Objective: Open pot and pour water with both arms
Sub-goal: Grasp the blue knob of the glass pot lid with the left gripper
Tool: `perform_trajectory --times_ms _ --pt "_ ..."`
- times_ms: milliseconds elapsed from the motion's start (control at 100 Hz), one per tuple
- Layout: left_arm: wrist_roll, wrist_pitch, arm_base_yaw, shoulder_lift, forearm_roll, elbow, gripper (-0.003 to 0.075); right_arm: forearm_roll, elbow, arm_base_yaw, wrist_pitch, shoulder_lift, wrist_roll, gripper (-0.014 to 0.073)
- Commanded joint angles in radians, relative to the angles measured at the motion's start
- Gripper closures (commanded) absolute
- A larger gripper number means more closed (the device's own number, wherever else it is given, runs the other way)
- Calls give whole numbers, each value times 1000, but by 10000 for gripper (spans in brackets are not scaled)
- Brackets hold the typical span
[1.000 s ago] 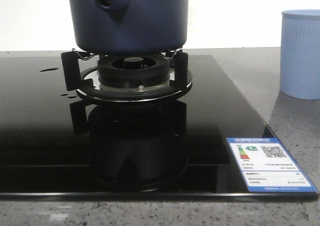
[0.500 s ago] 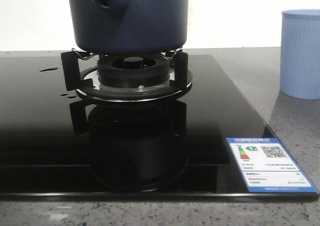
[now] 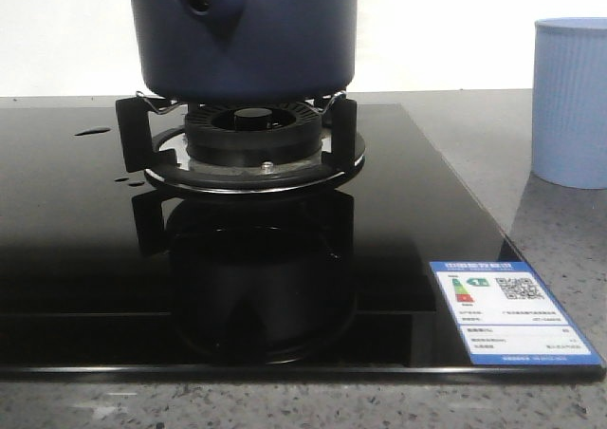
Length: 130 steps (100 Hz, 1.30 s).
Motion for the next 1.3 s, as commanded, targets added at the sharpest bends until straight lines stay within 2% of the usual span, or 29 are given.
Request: perform_trajectory --times_ms 0,350,570,1290 --pt "14 40 -7 21 -77 -65 206 -35 -36 0 -104 6 -9 649" --pt "26 73 -7 123 -93 -122 206 -37 -37 0 -152 6 -9 648" --pt "130 74 -12 157 -164 -122 202 -43 -37 0 -152 6 -9 649" --pt "152 35 -17 187 -239 -122 191 -64 -37 0 -198 6 -9 649"
